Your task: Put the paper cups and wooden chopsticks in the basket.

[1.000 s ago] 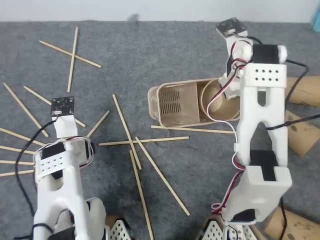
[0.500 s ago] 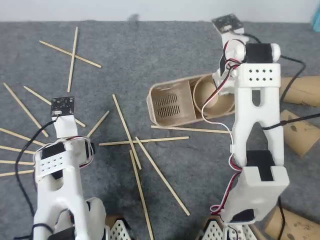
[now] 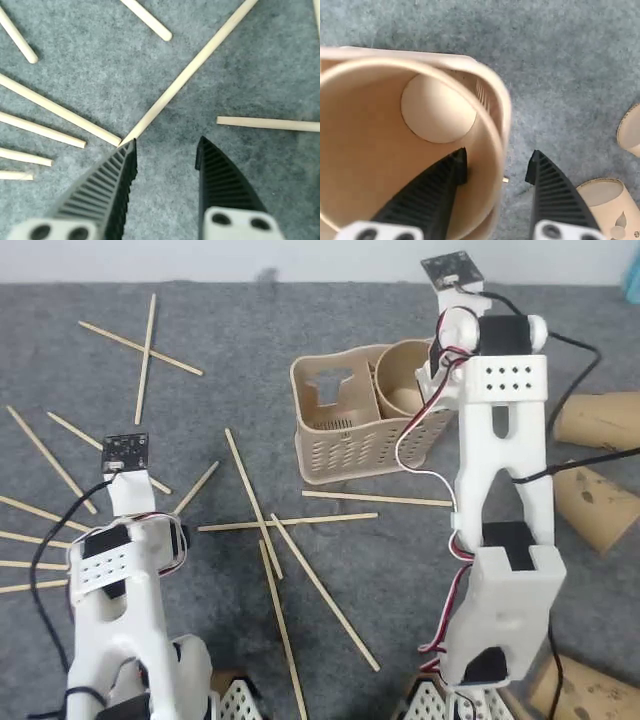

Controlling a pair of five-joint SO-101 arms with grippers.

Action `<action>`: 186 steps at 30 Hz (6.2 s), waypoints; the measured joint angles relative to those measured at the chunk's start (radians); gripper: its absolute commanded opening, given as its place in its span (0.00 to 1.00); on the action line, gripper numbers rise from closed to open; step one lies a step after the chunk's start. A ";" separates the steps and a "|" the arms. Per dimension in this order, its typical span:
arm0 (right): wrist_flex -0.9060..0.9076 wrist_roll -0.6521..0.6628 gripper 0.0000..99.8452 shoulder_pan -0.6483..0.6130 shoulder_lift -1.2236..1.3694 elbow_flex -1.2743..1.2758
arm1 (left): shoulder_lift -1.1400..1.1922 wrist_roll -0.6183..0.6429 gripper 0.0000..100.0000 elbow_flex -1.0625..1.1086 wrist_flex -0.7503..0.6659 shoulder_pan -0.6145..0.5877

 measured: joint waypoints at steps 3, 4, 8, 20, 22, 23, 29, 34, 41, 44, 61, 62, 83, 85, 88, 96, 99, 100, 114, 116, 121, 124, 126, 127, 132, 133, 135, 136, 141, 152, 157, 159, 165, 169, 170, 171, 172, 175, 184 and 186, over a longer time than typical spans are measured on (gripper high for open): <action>0.000 -0.002 0.21 -0.003 -0.029 0.000 | 0.000 0.000 0.18 0.000 0.000 0.000; 0.000 -0.002 0.21 0.000 -0.051 0.000 | 0.000 0.000 0.18 0.000 0.000 0.000; 0.000 -0.002 0.20 0.000 -0.130 0.000 | 0.000 0.000 0.18 0.000 0.000 0.000; 0.005 -0.097 0.20 0.060 -0.259 0.055 | 0.000 0.000 0.18 0.000 0.000 0.000; 0.005 -0.097 0.20 0.058 -0.259 0.066 | 0.000 0.000 0.18 0.000 0.000 0.000; 0.005 -0.098 0.20 0.060 -0.259 0.066 | 0.000 0.000 0.18 0.000 0.000 0.000; 0.005 -0.106 0.20 0.152 -0.272 0.104 | 0.000 0.000 0.18 0.000 0.000 0.000; 0.005 -0.138 0.20 0.169 -0.273 0.201 | 0.000 0.000 0.18 0.000 0.000 0.000; -0.101 -0.315 0.04 0.169 -0.253 0.267 | 0.000 0.000 0.18 0.000 0.000 0.000; -0.226 -0.373 0.01 0.170 -0.170 0.267 | 0.000 0.000 0.18 0.000 0.000 0.000; -0.264 -0.456 0.01 0.066 0.060 0.198 | 0.000 0.000 0.18 0.000 0.000 0.000; -0.233 -0.457 0.01 0.057 0.060 0.198 | 0.000 0.000 0.18 0.000 0.000 0.000; 0.005 -0.410 0.01 0.044 -0.299 0.397 | 0.000 0.000 0.18 0.000 0.000 0.000; 0.005 -0.351 0.01 0.101 -0.396 0.446 | 0.000 0.000 0.18 0.000 0.000 0.000; 0.005 -0.256 0.01 0.232 -0.506 0.522 | 0.000 0.000 0.18 0.000 0.000 0.000; 0.005 -0.015 0.15 0.577 -0.534 0.687 | 0.000 0.000 0.18 0.000 0.000 0.000; 0.005 0.066 0.15 0.660 -0.506 0.689 | 0.000 0.000 0.18 0.000 0.000 0.000; 0.005 0.094 0.15 0.687 -0.502 0.689 | 0.000 0.000 0.18 0.000 0.000 0.000; -0.189 0.218 0.00 0.937 -0.264 0.695 | 0.000 0.000 0.18 0.000 0.000 0.000; -0.233 0.221 0.01 0.977 -0.221 0.695 | 0.000 0.000 0.18 0.000 0.000 0.000; -0.350 0.221 0.01 1.003 -0.095 0.695 | 0.000 0.000 0.18 0.000 0.000 0.000; -0.414 0.193 0.01 1.002 -0.048 0.695 | 0.000 0.000 0.18 0.000 0.000 0.000; -0.465 0.130 0.01 1.000 -0.025 0.695 | 0.000 0.000 0.18 0.000 0.000 0.000; -0.485 0.095 0.01 0.997 -0.017 0.695 | 0.000 0.000 0.18 0.000 0.000 0.000; -0.525 -0.046 0.01 0.937 -0.009 0.695 | 0.000 0.000 0.18 0.000 0.000 0.000; -0.525 -0.072 0.01 0.919 -0.009 0.695 | 0.000 0.000 0.18 0.000 0.000 0.000; -0.525 -0.124 0.01 0.876 -0.009 0.695 | 0.000 0.000 0.18 0.000 0.000 0.000; -0.525 -0.150 0.01 0.855 -0.009 0.695 | 0.000 0.000 0.18 0.000 0.000 0.000; -0.554 -0.272 0.01 0.727 -0.021 0.695 | 0.000 0.000 0.18 0.000 0.000 0.000; -0.654 -0.439 0.01 0.422 -0.118 0.672 | 0.000 0.000 0.18 0.000 0.000 0.000; -0.654 -0.442 0.02 0.308 -0.118 0.621 | 0.000 0.000 0.18 0.000 0.000 0.000; -0.654 -0.442 0.05 0.288 -0.118 0.618 | 0.000 0.000 0.18 0.000 0.000 0.000; -0.605 -0.442 0.16 0.298 -0.158 0.568 | 0.000 0.000 0.18 0.000 0.000 0.000; -0.531 -0.442 0.15 0.341 -0.213 0.500 | 0.000 0.000 0.18 0.000 0.000 0.000; -0.517 -0.442 0.15 0.354 -0.224 0.491 | 0.000 0.000 0.18 0.000 0.000 0.000; -0.506 -0.442 0.15 0.368 -0.229 0.486 | 0.000 0.000 0.18 0.000 0.000 0.000; -0.499 -0.442 0.15 0.381 -0.229 0.485 | 0.000 0.000 0.18 0.000 0.000 0.000; -0.493 -0.442 0.15 0.408 -0.229 0.483 | 0.000 0.000 0.18 0.000 0.000 0.000; -0.499 -0.442 0.15 0.414 -0.077 0.483 | 0.000 0.000 0.18 0.000 0.000 0.000; -0.517 -0.442 0.15 0.414 -0.025 0.483 | 0.000 0.000 0.18 0.000 0.000 0.000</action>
